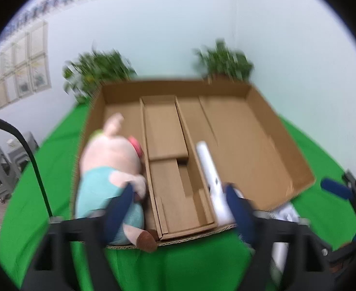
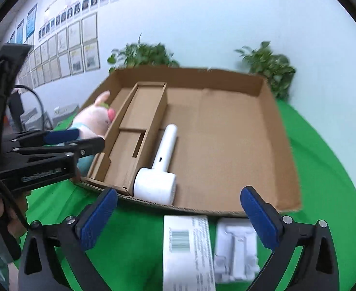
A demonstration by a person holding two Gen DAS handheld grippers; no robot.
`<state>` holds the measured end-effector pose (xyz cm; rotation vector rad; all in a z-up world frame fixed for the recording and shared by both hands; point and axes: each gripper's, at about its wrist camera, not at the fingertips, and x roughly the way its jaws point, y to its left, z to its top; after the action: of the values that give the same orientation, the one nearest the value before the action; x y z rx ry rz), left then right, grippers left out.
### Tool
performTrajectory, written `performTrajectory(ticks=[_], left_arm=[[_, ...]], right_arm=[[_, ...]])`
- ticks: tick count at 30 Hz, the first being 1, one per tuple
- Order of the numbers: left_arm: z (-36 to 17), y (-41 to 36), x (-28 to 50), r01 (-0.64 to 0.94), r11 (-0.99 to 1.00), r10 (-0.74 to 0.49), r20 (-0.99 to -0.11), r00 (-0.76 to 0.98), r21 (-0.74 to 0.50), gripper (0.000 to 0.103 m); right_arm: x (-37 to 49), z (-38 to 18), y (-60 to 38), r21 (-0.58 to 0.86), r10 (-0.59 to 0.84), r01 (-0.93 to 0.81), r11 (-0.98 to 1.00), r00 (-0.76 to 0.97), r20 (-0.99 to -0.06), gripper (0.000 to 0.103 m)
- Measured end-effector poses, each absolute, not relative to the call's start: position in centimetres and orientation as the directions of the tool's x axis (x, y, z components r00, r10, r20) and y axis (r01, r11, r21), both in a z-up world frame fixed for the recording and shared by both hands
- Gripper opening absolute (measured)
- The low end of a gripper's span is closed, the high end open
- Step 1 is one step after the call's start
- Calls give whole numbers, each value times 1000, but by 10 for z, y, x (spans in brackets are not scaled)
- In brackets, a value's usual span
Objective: Organize objects
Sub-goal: 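Withdraw both grippers from the box toward the white product box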
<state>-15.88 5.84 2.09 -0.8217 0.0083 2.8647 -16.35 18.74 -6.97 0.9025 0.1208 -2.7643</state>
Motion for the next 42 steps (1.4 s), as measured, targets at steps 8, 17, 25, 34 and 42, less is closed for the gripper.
performTrajectory(ticks=[8,17,25,34,42], left_arm=[[34,81,-97,-70,-996,46,-395,-918,48,87],[36,85,-86,-49,-998,32,-419,-907,30,87],[37,84,-70,-10,-999,-13,-425,-905,52,87],[22,79,-77,-11,-999,-14,-470,-883,50,87],[8,69,-84,23,-999,-33,-496,-868,26,86]], right_arm=[[-108,-58,210,4,-159,190,-982,-809,-566,103],[-95,-65,221,1,-135,163,-987,-814,-566,103],[-74,-55,225,0,-149,179,-984,-821,-551,103],[-76,-59,221,-8,-150,184,-983,-825,-545,103],[-83,-73,221,16,-174,202,-979,-800,-574,102]])
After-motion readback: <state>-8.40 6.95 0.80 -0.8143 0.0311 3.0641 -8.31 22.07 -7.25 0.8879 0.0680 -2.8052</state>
